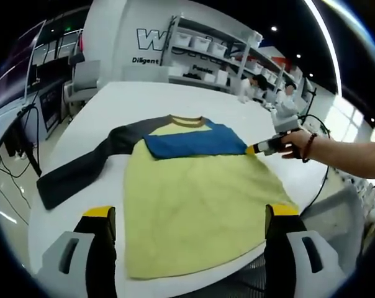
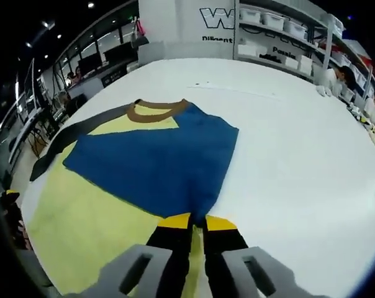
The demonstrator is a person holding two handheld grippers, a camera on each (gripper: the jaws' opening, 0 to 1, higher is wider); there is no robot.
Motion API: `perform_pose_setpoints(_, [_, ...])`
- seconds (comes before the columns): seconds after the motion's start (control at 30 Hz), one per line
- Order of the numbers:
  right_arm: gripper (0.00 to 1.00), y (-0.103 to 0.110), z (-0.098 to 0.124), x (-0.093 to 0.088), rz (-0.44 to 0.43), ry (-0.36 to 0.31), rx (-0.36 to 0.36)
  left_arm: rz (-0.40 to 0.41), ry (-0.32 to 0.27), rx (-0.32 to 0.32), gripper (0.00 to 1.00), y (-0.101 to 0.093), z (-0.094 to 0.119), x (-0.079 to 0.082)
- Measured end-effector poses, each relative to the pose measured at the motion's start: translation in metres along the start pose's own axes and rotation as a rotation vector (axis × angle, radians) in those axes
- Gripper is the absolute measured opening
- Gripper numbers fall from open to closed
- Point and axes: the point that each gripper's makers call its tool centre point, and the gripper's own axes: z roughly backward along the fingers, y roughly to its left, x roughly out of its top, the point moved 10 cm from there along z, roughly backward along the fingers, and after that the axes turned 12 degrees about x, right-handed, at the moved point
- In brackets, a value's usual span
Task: Fold the garment on the visible template until the final outline fits inside the template.
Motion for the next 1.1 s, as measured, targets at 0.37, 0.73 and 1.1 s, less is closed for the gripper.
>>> perform_pose_setpoints(0.37, [0.00,-0.030,0.012,-0.002,0.005,0.010,-0.008,-0.005,0.005,-0.007,0.98,-0.001,0.000,-0.001])
perform_pose_setpoints(0.73, [0.00,-0.063,0.023,-0.004,-0.031,0.029,-0.041,-0.006,0.007,-0.014,0.98,-0.001,-0.001,-0.001])
perform_pose_setpoints(1.1, [0.00,-0.079,0.037,-0.008,-0.029,0.052,-0.051,-0.009,0.011,-0.013,0.99,-0.001,-0.001,-0.001])
